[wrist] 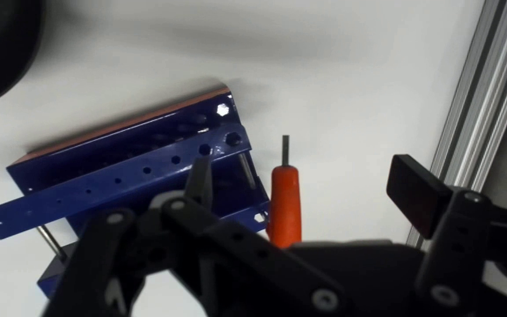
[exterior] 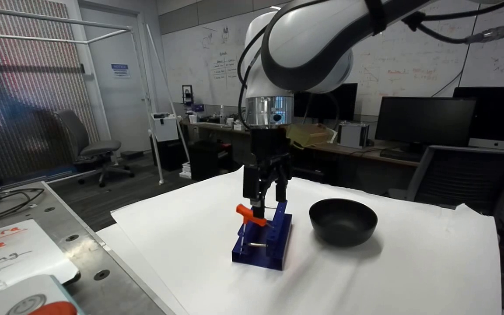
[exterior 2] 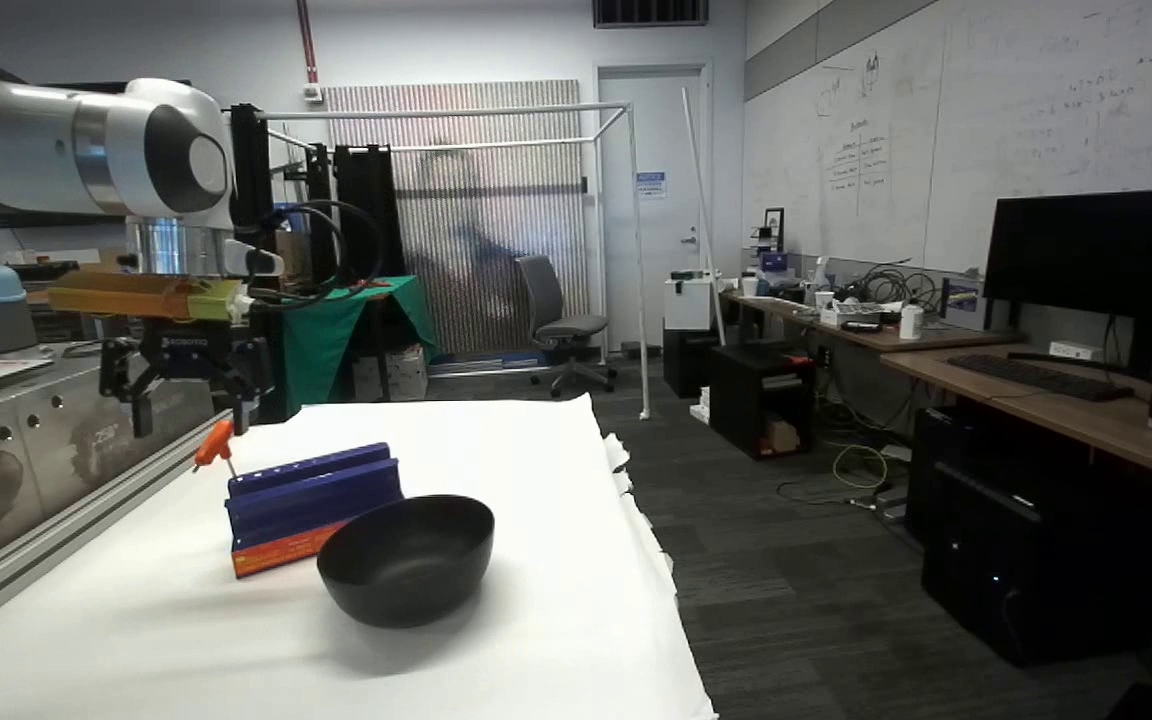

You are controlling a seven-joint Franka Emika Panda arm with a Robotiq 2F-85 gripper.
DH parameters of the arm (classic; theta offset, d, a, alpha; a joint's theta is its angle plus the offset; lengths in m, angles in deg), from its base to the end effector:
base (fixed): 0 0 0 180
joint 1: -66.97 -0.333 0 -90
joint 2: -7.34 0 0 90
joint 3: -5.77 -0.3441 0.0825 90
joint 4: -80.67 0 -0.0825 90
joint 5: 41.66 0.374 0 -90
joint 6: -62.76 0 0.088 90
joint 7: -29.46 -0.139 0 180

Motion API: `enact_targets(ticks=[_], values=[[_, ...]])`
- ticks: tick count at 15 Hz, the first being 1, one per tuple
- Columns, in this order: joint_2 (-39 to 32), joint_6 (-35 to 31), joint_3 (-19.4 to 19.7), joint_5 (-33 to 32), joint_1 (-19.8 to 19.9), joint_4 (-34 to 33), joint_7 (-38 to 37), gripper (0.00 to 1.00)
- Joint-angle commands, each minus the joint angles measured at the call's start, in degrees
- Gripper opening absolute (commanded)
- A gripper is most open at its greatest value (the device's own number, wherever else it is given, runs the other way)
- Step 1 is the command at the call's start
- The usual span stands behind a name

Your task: Pick up the orange object tool and put it in the bowl

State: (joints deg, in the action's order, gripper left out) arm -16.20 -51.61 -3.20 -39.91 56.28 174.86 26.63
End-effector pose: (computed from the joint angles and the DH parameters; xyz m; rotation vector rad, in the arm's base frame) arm 0.6262 0.2149 0.3737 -3.0341 -0.4109 0.1081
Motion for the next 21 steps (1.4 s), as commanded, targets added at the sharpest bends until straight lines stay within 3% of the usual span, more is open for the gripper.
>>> enact_targets(ticks=[1, 9, 15, 16, 17, 21], values=[[-1.21, -2.86, -0.7, 0.14, -1.19, -1.0, 1.4, 1.0], [-3.62, -19.86, 1.26, -5.02, -4.2, 0.98, -3.16, 1.0], [-3.51, -17.14, 4.35, -11.48, -6.23, 0.62, -9.35, 1.0], [-3.4, -16.5, 4.68, -12.35, -6.54, 0.64, -10.18, 0.75], [-3.38, -16.13, 4.92, -13.04, -6.75, 0.71, -10.82, 0.74], [-3.58, -14.13, 4.96, -13.94, -6.92, 0.48, -12.05, 0.42]])
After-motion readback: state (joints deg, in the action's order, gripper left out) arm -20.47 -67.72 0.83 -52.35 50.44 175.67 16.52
